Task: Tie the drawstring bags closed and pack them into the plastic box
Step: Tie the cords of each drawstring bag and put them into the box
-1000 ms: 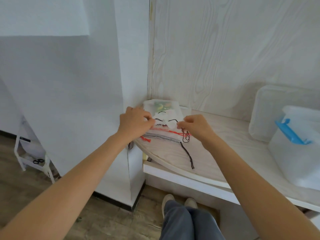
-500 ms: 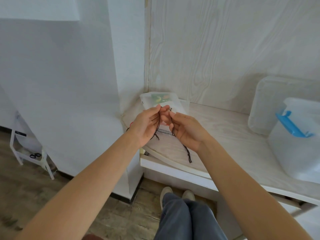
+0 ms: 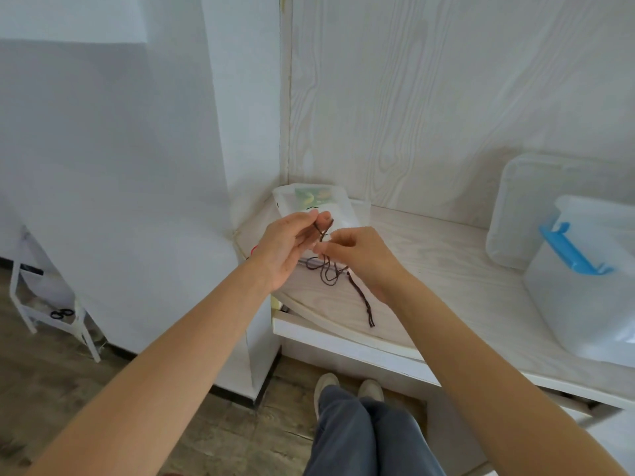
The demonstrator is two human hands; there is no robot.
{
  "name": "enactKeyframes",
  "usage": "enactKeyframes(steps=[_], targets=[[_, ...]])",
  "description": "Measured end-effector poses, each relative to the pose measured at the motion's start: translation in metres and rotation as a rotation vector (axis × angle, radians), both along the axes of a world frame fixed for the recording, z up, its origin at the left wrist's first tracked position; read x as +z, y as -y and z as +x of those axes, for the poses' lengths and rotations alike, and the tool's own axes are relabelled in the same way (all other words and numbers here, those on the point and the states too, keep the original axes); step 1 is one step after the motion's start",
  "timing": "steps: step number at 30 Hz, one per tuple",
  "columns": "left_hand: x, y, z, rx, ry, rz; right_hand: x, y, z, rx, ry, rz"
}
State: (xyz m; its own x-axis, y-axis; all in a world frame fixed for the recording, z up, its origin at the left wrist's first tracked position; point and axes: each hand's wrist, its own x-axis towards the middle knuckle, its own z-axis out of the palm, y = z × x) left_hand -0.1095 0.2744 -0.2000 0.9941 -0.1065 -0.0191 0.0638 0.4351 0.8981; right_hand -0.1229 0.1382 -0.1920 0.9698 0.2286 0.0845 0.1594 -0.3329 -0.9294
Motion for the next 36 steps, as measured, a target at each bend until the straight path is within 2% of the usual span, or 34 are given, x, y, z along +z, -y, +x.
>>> enactKeyframes(steps=[2, 4, 8, 11, 13, 17, 19, 21, 23, 27, 29, 32, 33, 34, 36], targets=[[0.000, 0.002, 0.001, -0.001, 0.017, 0.041, 0.004, 0.000, 0.001, -0.058, 0.240, -0.379], [0.002, 0.004, 0.001, 0.000, 0.035, 0.085, 0.005, 0.000, 0.002, -0.072, 0.482, -0.661], [0.007, 0.005, 0.001, 0.019, 0.061, 0.223, 0.000, 0.004, 0.007, -0.012, 0.773, -0.906], [0.010, 0.005, 0.002, 0.016, 0.044, 0.279, -0.002, 0.009, 0.013, 0.014, 0.885, -0.878], [0.012, 0.004, 0.001, -0.021, 0.032, 0.288, -0.001, 0.010, 0.015, 0.056, 0.857, -0.901], [0.019, 0.003, -0.008, -0.084, 0.031, 0.263, 0.006, 0.011, 0.011, 0.196, 0.804, -0.814], [0.021, 0.002, -0.010, -0.071, 0.026, 0.324, 0.007, 0.009, 0.011, 0.228, 0.785, -0.784], [0.025, -0.001, -0.013, -0.001, 0.013, 0.548, 0.005, 0.008, 0.015, 0.207, 0.754, -0.782], [0.028, -0.004, -0.012, 0.073, 0.088, 0.733, 0.002, 0.008, 0.019, 0.182, 0.709, -0.791], [0.027, -0.011, -0.008, 0.238, 0.484, 1.103, 0.000, 0.003, 0.024, 0.155, 0.649, -0.708], [0.024, -0.017, -0.006, 0.303, 0.584, 1.298, 0.001, 0.000, 0.025, 0.117, 0.621, -0.721], [0.022, -0.025, -0.007, 0.470, 0.785, 1.747, 0.001, -0.003, 0.028, 0.066, 0.630, -0.781], [0.021, -0.028, -0.007, 0.535, 0.849, 1.837, 0.001, -0.004, 0.028, 0.054, 0.639, -0.794], [0.020, -0.029, -0.008, 0.566, 0.867, 1.885, 0.000, -0.004, 0.029, 0.047, 0.640, -0.803], [0.018, -0.030, -0.008, 0.509, 0.771, 1.804, -0.001, -0.004, 0.030, 0.038, 0.635, -0.811]])
